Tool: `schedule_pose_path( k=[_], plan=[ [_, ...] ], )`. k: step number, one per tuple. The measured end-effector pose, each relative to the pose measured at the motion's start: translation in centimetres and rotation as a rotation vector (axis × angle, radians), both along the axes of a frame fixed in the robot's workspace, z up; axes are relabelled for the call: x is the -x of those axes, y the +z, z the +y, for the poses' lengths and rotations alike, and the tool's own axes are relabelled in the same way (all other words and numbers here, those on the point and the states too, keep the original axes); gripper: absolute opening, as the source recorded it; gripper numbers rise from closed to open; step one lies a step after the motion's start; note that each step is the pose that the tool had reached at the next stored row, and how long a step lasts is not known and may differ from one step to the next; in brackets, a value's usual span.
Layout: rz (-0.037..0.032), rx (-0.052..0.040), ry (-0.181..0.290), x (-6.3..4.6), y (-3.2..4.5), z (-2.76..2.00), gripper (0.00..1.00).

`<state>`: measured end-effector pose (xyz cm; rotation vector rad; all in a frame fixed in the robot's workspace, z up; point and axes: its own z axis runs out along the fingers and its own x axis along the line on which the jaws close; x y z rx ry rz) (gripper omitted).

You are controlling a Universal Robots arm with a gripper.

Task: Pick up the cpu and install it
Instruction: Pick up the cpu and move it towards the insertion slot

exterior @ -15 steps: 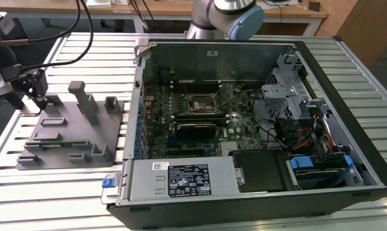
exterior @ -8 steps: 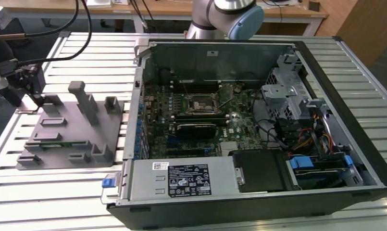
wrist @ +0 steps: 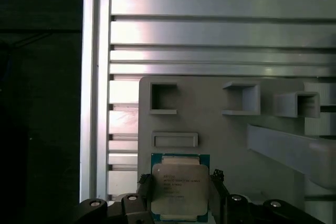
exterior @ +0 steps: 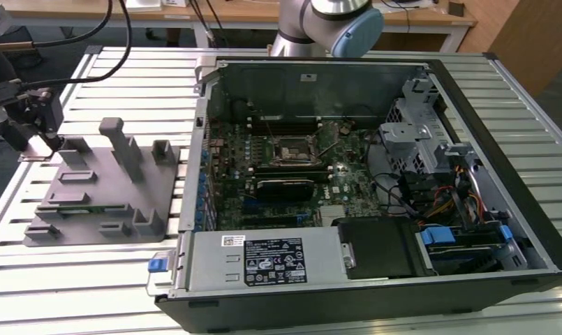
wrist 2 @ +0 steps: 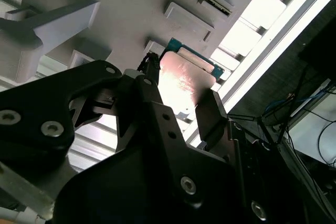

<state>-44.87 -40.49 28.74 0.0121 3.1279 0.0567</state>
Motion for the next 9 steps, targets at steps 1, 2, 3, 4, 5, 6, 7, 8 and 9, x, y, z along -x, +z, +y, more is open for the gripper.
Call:
schedule_pose_path(
  k=[1,2,3,4,5,6,7,8,9],
  plan=[
    [-0.0001,0.0,0.0,0.0,0.1,0.0,0.52],
    [-0.0001,0.0,0.0,0.0,0.19,0.01,0.52],
    [-0.0001,0.0,0.0,0.0,0.28,0.01,0.52],
    [0.0,0.0,0.0,0.0,0.38,0.02,0.52],
    [0.0,0.0,0.0,0.0,0.48,0.02,0.52],
    [0.0,0.0,0.0,0.0,0.59,0.03,0.52],
    [-0.0001,0.0,0.0,0.0,0.69,0.03,0.52],
    [-0.0001,0.0,0.0,0.0,0.78,0.04,0.52],
    [0.0,0.0,0.0,0.0,0.9,0.04,0.52]
  ],
)
